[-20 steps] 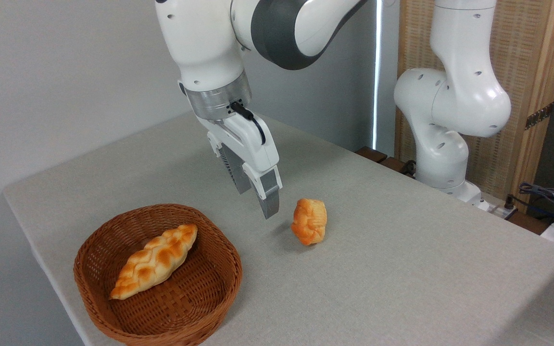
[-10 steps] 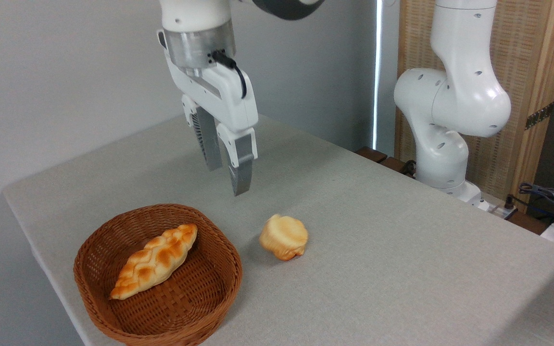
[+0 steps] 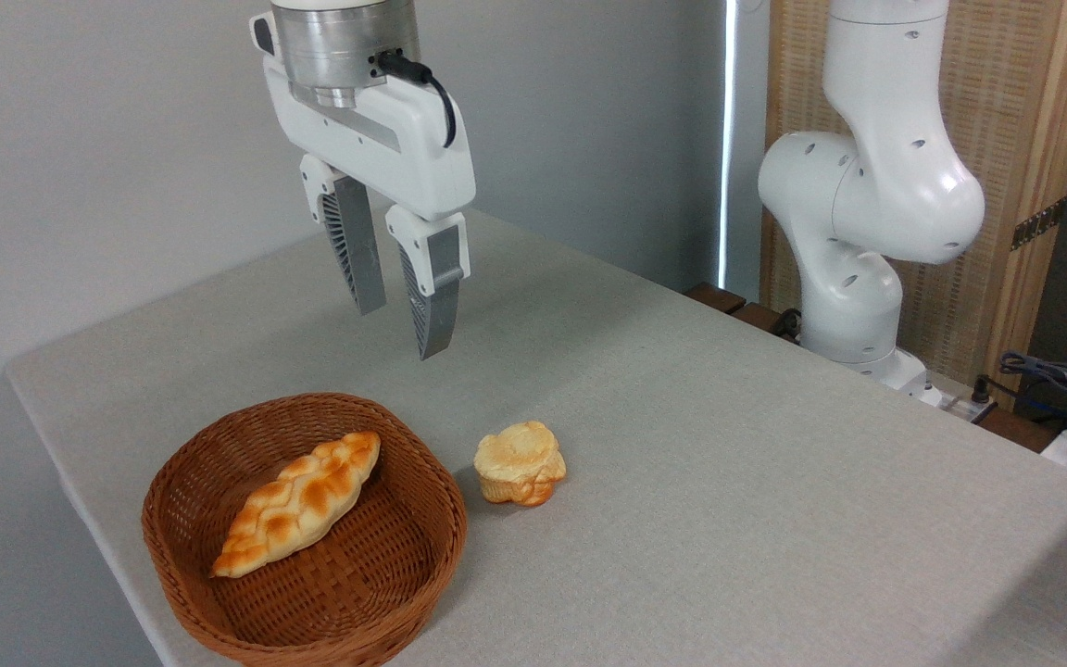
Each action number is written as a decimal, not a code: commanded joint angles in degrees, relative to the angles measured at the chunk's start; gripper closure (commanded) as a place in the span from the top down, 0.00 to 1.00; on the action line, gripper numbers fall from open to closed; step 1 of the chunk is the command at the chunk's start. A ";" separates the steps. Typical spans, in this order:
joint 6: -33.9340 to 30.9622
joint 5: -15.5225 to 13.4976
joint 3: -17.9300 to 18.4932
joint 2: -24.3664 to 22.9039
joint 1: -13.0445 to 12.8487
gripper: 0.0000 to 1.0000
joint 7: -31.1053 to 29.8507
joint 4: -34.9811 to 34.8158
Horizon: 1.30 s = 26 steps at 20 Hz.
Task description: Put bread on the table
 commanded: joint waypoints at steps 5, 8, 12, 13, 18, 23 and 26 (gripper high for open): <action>-1.88 -0.20 0.35 1.00 0.04 1.00 -0.98 2.39; -1.71 -0.03 0.53 0.92 0.04 1.00 -0.89 2.39; -1.88 -0.11 1.14 0.83 0.66 1.00 -0.54 2.39; -1.88 -0.11 1.06 0.83 0.66 1.00 -0.63 2.39; -1.97 -0.03 3.06 0.74 -1.26 1.00 -0.89 2.30; -2.06 3.39 4.13 0.83 -2.15 1.00 -0.63 2.65; -2.32 3.40 3.69 1.18 -2.15 1.00 -0.80 3.00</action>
